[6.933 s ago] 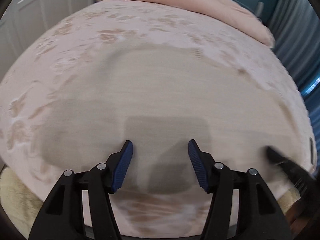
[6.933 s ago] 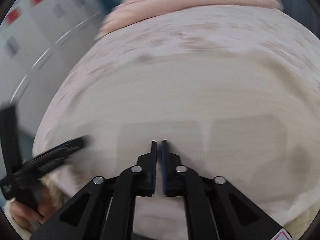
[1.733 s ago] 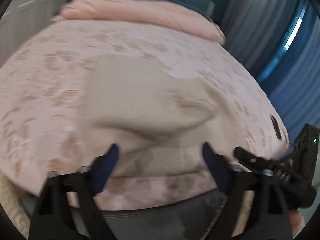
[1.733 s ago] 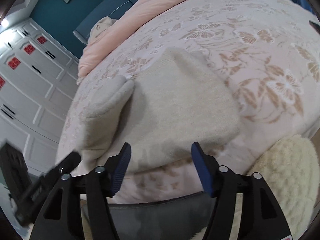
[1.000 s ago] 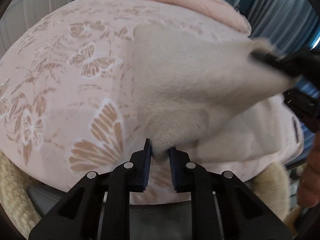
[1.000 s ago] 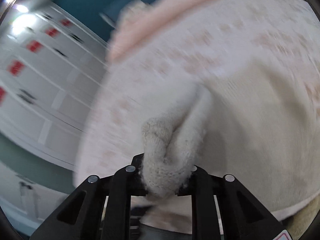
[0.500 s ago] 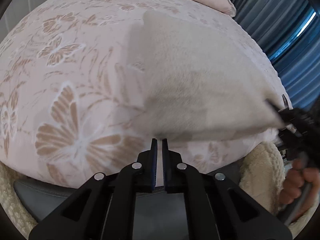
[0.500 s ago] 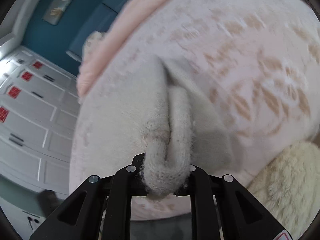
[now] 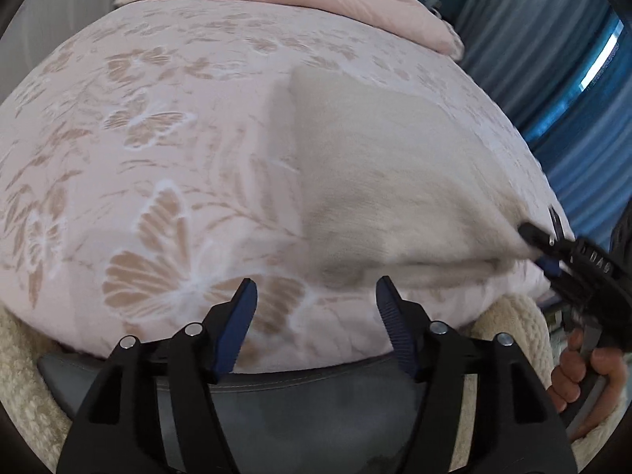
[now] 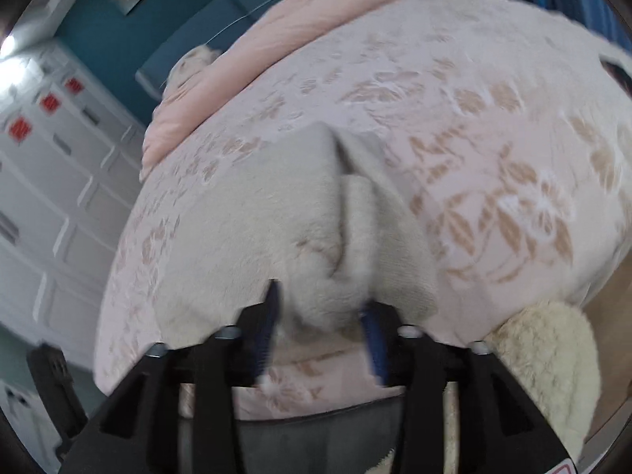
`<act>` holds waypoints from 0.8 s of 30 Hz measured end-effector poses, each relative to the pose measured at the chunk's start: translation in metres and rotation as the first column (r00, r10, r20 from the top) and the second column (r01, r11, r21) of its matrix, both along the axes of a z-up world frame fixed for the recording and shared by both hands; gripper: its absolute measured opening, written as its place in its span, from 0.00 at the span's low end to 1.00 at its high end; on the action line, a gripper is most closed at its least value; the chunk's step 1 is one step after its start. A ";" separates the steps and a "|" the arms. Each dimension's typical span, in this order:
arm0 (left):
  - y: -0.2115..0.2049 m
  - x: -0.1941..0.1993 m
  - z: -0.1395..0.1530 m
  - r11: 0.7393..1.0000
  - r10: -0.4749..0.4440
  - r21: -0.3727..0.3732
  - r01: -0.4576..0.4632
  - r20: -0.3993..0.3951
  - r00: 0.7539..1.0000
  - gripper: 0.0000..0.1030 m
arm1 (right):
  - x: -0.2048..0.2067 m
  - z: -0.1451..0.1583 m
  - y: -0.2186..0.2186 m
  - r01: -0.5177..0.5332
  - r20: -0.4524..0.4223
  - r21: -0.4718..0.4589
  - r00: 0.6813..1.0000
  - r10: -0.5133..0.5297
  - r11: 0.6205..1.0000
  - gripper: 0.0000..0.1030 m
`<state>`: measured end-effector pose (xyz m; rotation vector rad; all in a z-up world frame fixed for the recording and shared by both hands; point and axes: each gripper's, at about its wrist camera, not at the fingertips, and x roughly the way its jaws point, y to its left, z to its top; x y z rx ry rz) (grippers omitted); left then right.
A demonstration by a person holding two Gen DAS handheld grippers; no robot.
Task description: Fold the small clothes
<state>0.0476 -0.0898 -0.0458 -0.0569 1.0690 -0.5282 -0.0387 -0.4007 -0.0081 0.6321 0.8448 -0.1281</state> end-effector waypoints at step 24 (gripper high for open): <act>-0.005 0.016 -0.006 0.999 0.039 0.030 -0.037 -0.049 0.998 0.21 | -0.001 0.001 -0.040 0.088 -0.045 0.028 0.995 -0.086 0.996 0.39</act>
